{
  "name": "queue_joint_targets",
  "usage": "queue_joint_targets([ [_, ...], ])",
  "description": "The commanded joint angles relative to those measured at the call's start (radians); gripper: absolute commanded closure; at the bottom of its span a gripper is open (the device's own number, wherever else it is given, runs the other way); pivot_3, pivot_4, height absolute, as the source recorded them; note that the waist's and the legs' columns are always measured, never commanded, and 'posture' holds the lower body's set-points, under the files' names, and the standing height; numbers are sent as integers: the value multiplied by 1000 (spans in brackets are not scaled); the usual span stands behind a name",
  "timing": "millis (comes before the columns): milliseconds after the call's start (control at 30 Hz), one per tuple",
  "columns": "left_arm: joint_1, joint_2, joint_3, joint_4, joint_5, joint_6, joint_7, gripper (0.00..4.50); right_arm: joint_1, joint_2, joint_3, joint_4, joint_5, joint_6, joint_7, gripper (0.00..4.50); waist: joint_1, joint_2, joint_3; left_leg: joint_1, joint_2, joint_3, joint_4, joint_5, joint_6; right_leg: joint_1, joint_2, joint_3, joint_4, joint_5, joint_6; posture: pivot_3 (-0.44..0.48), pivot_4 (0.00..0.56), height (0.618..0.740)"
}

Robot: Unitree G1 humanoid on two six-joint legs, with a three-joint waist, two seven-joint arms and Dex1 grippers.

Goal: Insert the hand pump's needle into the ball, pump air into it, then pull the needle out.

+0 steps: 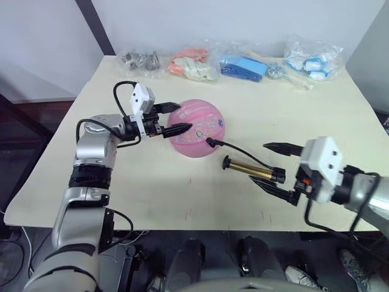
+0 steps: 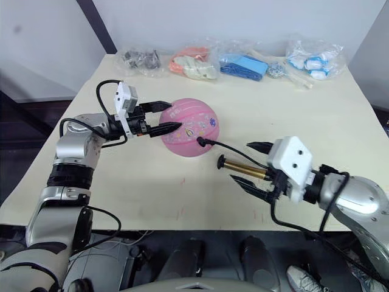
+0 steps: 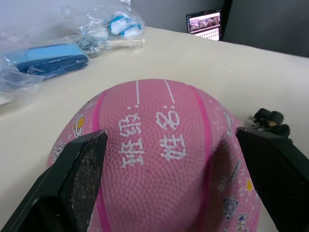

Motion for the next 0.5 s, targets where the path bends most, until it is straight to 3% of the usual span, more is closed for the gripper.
queue_joint_targets([
  [33,22,-8,-24,17,43,-20,14,0,-92,22,122,58,-101,-10,-27,417,3,0,0,0,0,0,0,0,0,0,0,0,0,0,0,0,150,740],
  [300,23,-13,-22,13,47,-10,29,0,-350,130,413,326,-381,-61,-37,417,2,0,-1,0,-1,-1,1,0,0,0,0,0,0,1,1,0,150,740],
  [500,24,-18,-23,-5,47,3,41,0,-429,223,511,454,-509,-121,-22,417,4,0,-1,0,-1,-2,1,0,0,0,-1,-1,1,1,1,0,150,740],
])
